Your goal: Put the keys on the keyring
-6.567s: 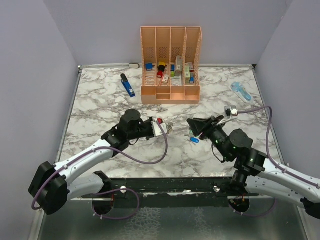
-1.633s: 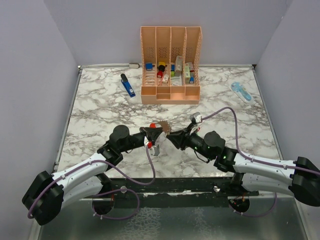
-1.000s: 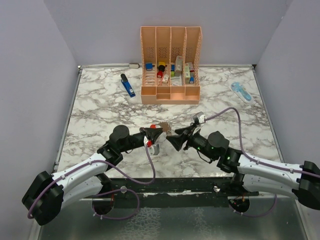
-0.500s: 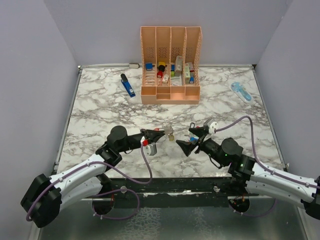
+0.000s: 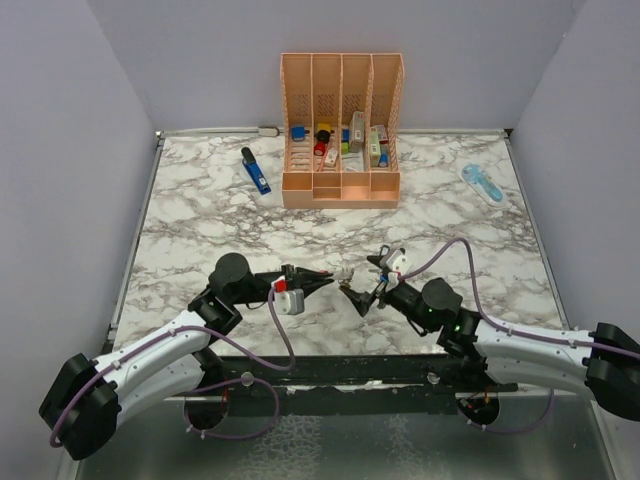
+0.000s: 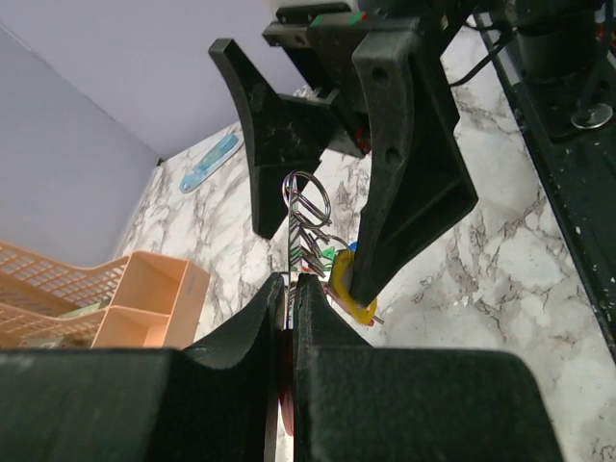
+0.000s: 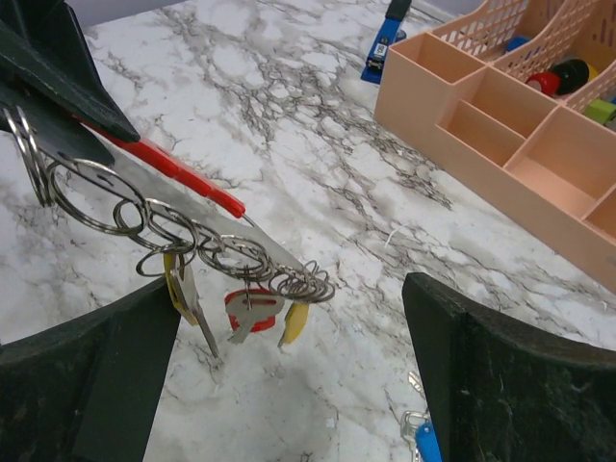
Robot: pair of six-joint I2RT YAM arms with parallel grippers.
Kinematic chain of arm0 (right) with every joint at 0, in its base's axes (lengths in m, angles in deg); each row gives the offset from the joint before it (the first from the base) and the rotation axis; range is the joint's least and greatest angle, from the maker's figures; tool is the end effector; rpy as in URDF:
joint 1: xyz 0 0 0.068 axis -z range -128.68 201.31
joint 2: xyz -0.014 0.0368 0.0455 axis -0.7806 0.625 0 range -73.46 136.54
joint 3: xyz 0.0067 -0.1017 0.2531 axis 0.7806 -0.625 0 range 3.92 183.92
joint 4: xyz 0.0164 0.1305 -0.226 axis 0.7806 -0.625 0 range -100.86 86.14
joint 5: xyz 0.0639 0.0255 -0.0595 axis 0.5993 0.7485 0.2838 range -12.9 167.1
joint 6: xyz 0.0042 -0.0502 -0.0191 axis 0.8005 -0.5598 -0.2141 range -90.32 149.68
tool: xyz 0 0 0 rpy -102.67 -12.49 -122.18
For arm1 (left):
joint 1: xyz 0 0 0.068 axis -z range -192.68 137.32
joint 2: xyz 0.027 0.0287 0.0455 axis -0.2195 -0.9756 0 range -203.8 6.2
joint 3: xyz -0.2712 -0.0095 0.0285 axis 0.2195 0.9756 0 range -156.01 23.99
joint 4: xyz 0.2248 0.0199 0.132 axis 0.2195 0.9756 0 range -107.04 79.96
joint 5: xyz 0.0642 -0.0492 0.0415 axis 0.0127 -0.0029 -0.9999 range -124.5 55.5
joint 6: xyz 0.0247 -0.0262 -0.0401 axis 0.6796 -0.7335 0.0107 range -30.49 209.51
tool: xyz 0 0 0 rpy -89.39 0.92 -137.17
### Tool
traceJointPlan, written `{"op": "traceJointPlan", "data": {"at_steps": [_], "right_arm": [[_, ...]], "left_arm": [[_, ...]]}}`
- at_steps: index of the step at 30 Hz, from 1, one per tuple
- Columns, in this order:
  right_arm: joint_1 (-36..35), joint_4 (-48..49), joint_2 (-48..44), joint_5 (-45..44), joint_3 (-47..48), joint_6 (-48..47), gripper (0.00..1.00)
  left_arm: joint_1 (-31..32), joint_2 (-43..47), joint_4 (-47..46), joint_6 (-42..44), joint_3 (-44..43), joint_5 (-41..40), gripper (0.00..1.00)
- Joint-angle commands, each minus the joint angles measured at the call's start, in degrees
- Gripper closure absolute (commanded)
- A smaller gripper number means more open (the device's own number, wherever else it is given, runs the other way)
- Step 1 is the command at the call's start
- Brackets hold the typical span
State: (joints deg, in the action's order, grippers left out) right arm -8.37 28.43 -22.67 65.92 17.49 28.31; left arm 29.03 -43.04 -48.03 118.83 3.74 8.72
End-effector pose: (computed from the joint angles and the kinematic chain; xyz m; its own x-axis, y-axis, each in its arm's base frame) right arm 0.1034 0.1631 0.2083 -0.0253 -0.0899 -0.9956 -0.7503 0.6599 -0.0405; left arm 0.1263 -0.1452 0.2508 0.5104 0.0231 -0.8596 0.8554 0.0886 0.5103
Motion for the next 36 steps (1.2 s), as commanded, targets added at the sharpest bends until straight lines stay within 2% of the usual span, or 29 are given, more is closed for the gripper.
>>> {"op": "traceJointPlan", "data": {"at_steps": [1, 6, 11, 18, 22, 29, 36], "right_arm": [[-0.3, 8.2, 4.6, 4.8, 2.9, -4.3, 0.03], [-0.3, 8.6, 7.1, 6.7, 4.4, -5.3, 0.05], [-0.3, 9.7, 4.3, 7.3, 3.6, -5.3, 0.11], [-0.3, 9.5, 3.9, 8.1, 3.4, -4.8, 0.37], [-0.3, 10.0, 4.6, 7.9, 3.1, -4.1, 0.45], [-0.3, 10.3, 5.5, 8.4, 3.7, -4.0, 0.68], [-0.3, 9.6, 6.1, 9.5, 4.5, -4.3, 0.79]], "left_arm": [[0.2, -0.2, -4.9, -3.2, -1.1, 4.5, 1.0], [0.2, -0.3, -5.5, -3.5, -1.2, 5.8, 1.0], [0.2, 0.2, -4.4, -3.8, -0.7, 6.8, 1.0], [0.2, -0.1, -5.5, -6.5, -1.0, 8.3, 1.0], [0.2, -0.6, -5.1, -6.5, -1.4, 8.4, 1.0], [0.2, -2.1, -4.0, -6.4, -2.6, 9.8, 1.0], [0.2, -3.8, -0.8, -4.4, -4.5, 11.3, 0.87]]}}
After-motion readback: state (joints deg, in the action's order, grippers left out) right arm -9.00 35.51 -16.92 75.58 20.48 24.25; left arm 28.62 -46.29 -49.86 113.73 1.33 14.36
